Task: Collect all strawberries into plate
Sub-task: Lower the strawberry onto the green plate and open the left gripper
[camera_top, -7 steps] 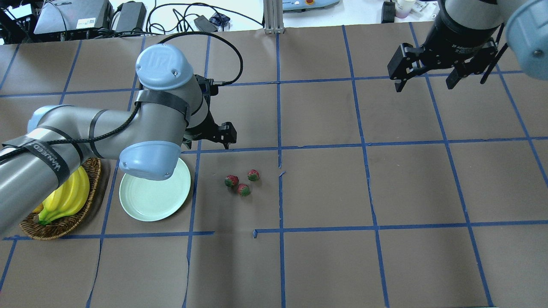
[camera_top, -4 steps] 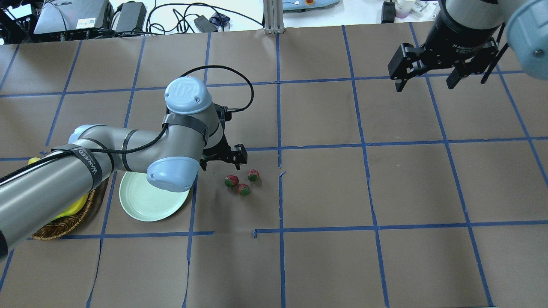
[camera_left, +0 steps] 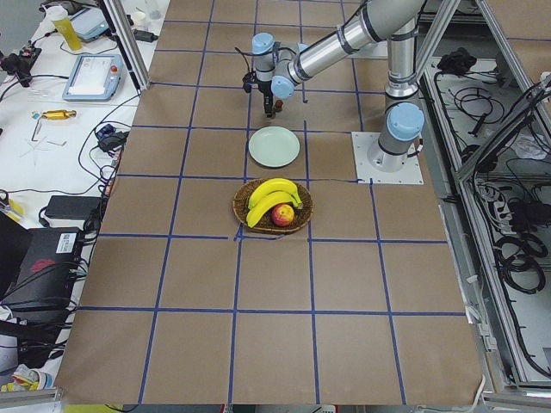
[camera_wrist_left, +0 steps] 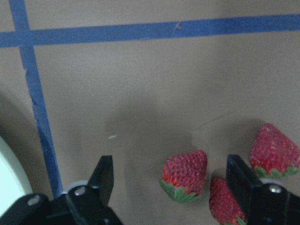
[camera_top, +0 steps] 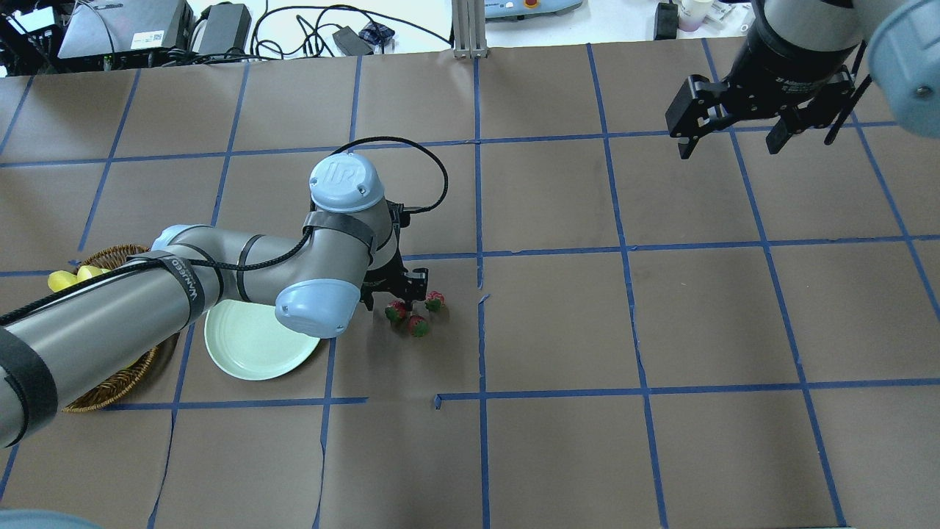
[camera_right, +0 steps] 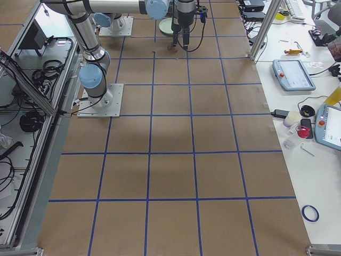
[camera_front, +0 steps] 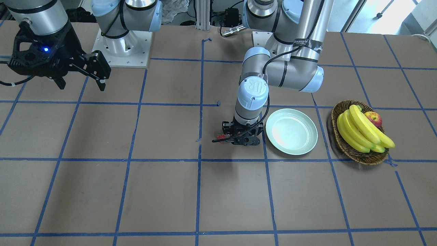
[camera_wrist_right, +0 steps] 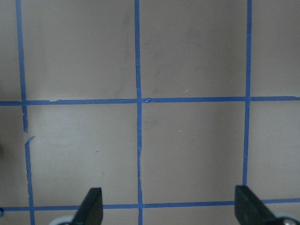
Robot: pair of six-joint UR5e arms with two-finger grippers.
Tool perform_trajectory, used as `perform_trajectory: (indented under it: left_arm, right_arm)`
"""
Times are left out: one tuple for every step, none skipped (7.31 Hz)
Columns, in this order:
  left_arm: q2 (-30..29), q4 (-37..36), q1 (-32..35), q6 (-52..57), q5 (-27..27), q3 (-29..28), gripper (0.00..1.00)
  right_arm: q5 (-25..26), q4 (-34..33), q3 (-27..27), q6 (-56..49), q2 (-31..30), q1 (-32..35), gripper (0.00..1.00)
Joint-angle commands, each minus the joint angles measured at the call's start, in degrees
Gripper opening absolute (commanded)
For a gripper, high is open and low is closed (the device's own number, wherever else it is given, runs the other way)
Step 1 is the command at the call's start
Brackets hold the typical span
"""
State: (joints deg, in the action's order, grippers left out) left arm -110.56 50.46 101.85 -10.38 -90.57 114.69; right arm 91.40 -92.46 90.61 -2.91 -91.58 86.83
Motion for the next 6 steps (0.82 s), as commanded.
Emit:
perform_trajectory:
  left_arm:
    - [-0.4, 0.0, 0.2, -0.2, 0.4, 0.0, 0.0]
    - [0.0, 0.1, 0.2, 0.3, -0.2, -0.2, 0.0]
    - [1.6, 1.1, 0.1, 0.9, -0.4, -0.3, 0.0]
    - [2.4, 3.7, -0.3, 1.6, -2.7, -1.3, 0.0]
    - [3.1, 9.9, -1.5, 5.9, -6.0, -4.3, 0.0]
    - [3.9, 16.0, -5.0, 10.1, -7.1, -6.0, 0.0]
  right_arm:
    - [0.0, 0.0, 0.0, 0.0, 0.0, 0.0, 1.0]
    - [0.0, 0.0, 0.0, 0.0, 0.0, 0.0, 1.0]
    - [0.0, 0.0, 0.0, 0.1, 0.0, 0.0, 1.0]
    - [0.0, 0.0, 0.0, 0.1, 0.0, 0.0, 1.0]
    - [-0.1, 0.0, 0.1, 0.1, -0.1, 0.0, 1.0]
    - [-0.1, 0.0, 0.0, 0.2, -0.1, 0.1, 1.0]
